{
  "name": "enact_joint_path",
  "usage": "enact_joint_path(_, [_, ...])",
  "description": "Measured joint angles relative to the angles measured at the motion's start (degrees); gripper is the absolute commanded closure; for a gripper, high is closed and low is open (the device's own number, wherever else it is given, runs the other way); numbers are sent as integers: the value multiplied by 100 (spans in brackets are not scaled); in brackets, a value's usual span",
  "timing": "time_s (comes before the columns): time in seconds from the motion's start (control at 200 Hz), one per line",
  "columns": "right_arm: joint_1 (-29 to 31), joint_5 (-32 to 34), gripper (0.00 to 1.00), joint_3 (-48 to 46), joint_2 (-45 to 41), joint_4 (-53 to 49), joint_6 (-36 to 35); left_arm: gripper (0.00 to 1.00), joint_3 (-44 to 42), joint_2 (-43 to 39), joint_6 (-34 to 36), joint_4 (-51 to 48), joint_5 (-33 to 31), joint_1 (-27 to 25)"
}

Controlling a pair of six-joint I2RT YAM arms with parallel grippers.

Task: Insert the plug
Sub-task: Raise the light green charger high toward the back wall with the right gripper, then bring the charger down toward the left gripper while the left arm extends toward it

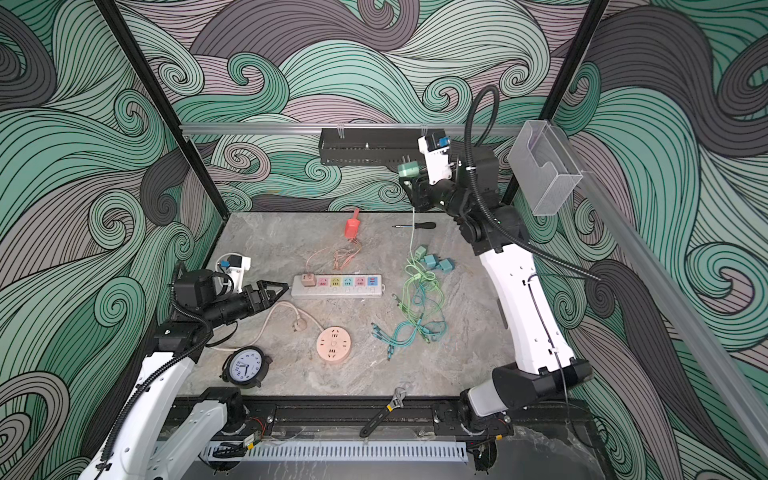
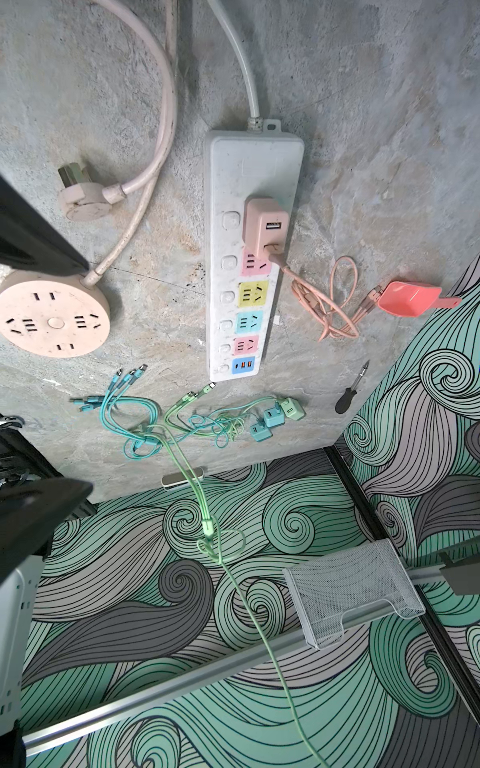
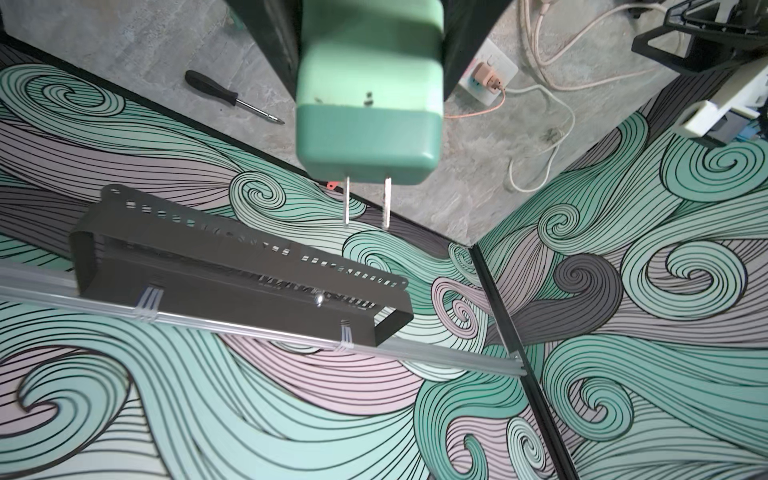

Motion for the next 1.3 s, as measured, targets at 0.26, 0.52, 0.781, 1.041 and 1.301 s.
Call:
enact_joint_path(0.26, [-94,153,69,249,-234,7,229,21,-48,4,-42,90,9,0])
enact_joint_path(0.52, [-98,260,69,269,-466,11,251,21,-74,37,-105,118,11,0])
enact_joint_path(0.781, [-98,203,69,-966,-1080,376,125,21,-74,37,-225,221,101,0])
enact_joint_path(1.041, [-44,-210,70,-2393,-1241,662,177,21,-74,87,-365,367,232,0])
enact_joint_path(1.301, [579,-391,70,-3748,-1547,925,280,21,-66,332,-470,437,282,-2])
